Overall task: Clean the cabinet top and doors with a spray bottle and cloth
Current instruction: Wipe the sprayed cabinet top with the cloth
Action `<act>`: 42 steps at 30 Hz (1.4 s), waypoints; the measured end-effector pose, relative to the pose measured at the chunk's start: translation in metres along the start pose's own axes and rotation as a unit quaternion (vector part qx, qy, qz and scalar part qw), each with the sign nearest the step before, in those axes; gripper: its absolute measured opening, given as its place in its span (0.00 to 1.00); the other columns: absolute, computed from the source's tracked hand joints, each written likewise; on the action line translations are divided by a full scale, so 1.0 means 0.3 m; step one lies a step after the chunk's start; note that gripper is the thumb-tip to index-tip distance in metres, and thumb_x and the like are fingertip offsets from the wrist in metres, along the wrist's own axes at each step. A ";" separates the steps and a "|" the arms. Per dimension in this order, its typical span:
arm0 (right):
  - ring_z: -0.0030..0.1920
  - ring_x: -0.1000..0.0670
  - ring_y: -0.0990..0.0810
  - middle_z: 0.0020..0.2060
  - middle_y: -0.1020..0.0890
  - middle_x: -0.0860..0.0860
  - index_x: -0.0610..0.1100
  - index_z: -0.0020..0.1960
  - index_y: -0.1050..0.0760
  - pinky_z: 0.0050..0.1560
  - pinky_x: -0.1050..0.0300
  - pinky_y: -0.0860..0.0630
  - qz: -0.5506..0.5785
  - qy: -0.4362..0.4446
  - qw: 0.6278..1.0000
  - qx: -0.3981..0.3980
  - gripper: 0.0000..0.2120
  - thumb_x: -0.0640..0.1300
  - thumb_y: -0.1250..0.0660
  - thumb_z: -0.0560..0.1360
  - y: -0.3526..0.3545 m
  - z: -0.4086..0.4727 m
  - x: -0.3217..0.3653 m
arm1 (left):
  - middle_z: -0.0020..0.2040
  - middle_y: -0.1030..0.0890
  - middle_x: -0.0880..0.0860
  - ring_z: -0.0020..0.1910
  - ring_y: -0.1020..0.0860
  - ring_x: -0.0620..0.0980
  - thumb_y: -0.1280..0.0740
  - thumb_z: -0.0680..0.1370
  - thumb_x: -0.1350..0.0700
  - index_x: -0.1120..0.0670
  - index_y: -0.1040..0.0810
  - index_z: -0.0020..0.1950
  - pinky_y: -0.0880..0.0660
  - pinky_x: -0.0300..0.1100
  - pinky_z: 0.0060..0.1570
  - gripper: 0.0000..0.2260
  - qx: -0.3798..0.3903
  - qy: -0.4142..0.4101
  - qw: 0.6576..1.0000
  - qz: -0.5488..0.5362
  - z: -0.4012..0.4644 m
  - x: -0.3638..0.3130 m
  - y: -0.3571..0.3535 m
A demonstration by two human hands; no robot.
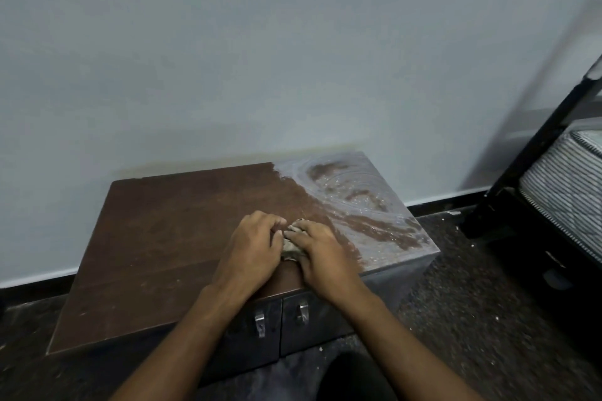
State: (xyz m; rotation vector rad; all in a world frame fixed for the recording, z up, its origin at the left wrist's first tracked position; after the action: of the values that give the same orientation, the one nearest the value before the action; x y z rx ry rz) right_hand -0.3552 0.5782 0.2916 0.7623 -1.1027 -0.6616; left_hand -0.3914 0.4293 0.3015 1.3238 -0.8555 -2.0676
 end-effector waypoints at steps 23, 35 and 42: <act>0.67 0.56 0.34 0.67 0.26 0.52 0.48 0.66 0.22 0.73 0.61 0.37 -0.025 -0.058 0.994 -0.086 0.19 0.36 0.34 0.77 0.151 -0.182 -0.205 | 0.50 0.24 0.40 0.51 0.28 0.39 0.34 0.77 0.56 0.46 0.21 0.54 0.29 0.36 0.55 0.08 0.049 -0.049 0.998 -0.002 0.030 -0.117 -0.154; 0.66 0.55 0.30 0.65 0.24 0.52 0.49 0.65 0.21 0.71 0.67 0.38 -0.029 -0.056 0.996 -0.070 0.20 0.35 0.34 0.76 0.169 -0.171 -0.245 | 0.49 0.25 0.39 0.51 0.28 0.39 0.35 0.78 0.55 0.45 0.22 0.54 0.27 0.41 0.55 0.08 0.047 -0.065 0.997 0.001 0.079 -0.163 -0.193; 0.65 0.46 0.25 0.65 0.22 0.48 0.49 0.65 0.21 0.68 0.59 0.32 -0.035 -0.034 0.998 -0.049 0.21 0.35 0.33 0.75 0.159 -0.045 -0.307 | 0.51 0.24 0.42 0.51 0.28 0.42 0.35 0.78 0.55 0.47 0.21 0.55 0.27 0.42 0.55 0.08 0.041 -0.065 0.997 0.032 0.114 -0.133 -0.189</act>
State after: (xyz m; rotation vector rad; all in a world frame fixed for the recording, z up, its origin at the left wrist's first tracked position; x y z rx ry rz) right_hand -0.3671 0.6810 0.2782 0.6999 -1.1013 -0.8007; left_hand -0.4137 0.5029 0.2931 1.1969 -1.0345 -2.1077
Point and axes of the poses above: each hand's wrist, its own z-axis towards the middle knuckle, its own y-axis out of the back of the hand, x = y × z, the point moved 2 cm from there along z, towards the middle knuckle
